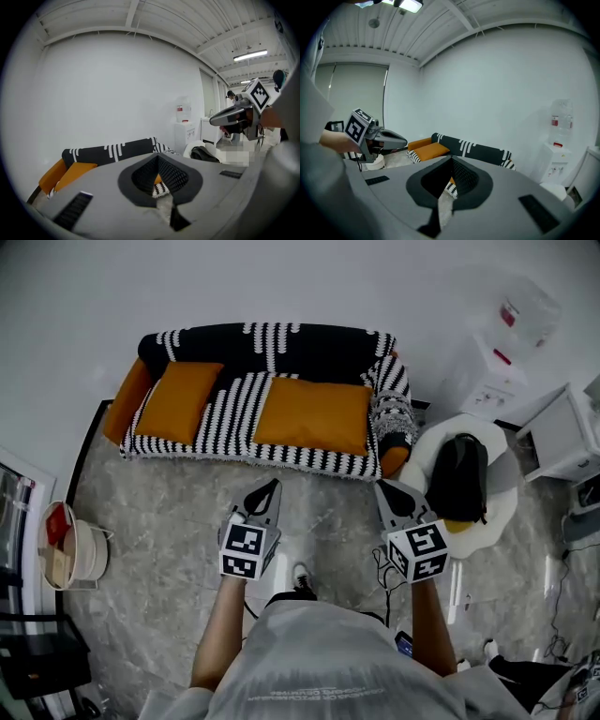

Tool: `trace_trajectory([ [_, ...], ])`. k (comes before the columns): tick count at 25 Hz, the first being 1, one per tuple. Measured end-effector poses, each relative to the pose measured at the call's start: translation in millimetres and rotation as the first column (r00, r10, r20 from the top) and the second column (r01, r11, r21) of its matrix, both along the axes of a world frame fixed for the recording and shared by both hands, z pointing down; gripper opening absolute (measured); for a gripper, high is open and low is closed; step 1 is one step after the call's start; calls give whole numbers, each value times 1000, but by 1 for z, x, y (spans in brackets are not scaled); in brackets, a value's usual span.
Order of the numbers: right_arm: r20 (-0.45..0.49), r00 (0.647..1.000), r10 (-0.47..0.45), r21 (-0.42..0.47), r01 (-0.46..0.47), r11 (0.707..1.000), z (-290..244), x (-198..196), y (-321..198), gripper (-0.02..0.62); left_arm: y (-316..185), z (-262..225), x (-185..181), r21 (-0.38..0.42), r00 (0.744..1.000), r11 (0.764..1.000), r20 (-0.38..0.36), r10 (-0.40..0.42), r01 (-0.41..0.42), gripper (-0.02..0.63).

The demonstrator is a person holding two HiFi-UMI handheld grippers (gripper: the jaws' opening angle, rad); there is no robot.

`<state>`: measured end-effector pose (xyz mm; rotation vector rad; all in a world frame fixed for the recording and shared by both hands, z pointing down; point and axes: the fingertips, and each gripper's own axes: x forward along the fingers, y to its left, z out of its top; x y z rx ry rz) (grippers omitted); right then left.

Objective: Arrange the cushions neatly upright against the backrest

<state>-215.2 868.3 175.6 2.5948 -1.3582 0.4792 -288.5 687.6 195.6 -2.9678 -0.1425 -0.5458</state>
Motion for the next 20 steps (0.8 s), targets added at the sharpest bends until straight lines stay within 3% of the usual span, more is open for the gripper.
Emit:
trace_trajectory([
  [10,71,994,87,1,-87,996,19,83,-60,-6,-81,18,71,-9,999,1000,34,2,-2,12],
  [20,142,980,141,-47,-135,990,53,151,-75,-6,-117,54,133,-25,992,1000,124,-12,15,12],
])
